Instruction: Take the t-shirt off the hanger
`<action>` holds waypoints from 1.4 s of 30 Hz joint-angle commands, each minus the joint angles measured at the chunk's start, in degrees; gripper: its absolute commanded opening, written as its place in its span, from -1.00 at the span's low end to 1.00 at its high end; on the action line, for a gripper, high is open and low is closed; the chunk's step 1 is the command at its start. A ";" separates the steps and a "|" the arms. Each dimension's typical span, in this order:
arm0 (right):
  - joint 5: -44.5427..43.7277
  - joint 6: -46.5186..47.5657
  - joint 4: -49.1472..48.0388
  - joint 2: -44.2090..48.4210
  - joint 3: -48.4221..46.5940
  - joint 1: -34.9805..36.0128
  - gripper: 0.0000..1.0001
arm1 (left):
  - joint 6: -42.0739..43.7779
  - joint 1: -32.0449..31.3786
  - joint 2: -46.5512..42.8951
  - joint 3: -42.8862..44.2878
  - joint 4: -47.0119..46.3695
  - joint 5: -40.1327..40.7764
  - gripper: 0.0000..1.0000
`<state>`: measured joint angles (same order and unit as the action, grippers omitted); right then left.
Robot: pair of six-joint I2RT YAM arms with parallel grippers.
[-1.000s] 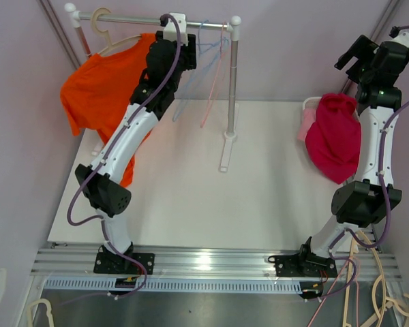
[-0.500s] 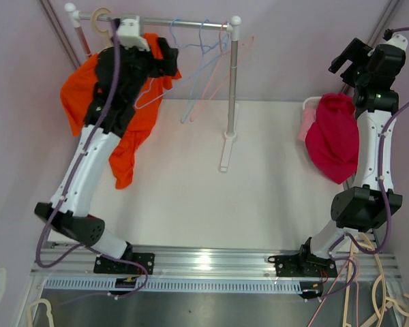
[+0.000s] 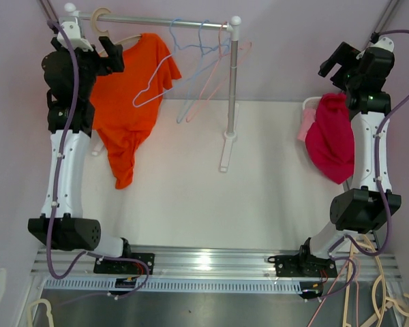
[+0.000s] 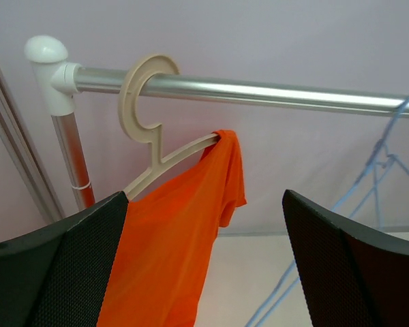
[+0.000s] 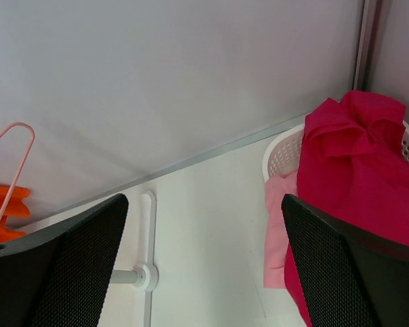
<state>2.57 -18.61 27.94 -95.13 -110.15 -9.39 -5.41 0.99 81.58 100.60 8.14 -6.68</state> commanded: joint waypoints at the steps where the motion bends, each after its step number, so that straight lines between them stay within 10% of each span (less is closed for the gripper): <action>1: 0.60 -0.02 -2.19 2.50 -0.42 0.51 0.99 | 3.12 2.26 4.63 2.40 -2.34 -2.20 0.99; 24: -2.30 2.53 -6.94 1.44 3.80 0.86 0.99 | 0.31 3.66 25.12 16.48 -11.65 3.51 0.99; 26: -2.39 2.70 -7.03 1.53 3.89 0.77 0.99 | -0.21 3.58 25.90 17.35 -12.80 2.38 0.80; 27: -2.39 2.79 -7.20 1.44 3.98 0.77 0.99 | -1.09 3.58 26.26 18.57 -12.54 1.94 0.15; 30: -2.39 2.53 -7.38 1.53 4.15 0.86 0.99 | -3.98 3.58 28.01 23.65 -8.86 2.72 -0.96; 42: -1.34 2.62 -7.20 4.25 6.52 1.30 0.99 | -6.54 1.73 23.02 25.44 -3.57 6.59 -0.99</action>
<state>0.93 -16.67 22.90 -94.26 -103.57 -8.38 -10.46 3.62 110.19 123.09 6.55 -2.13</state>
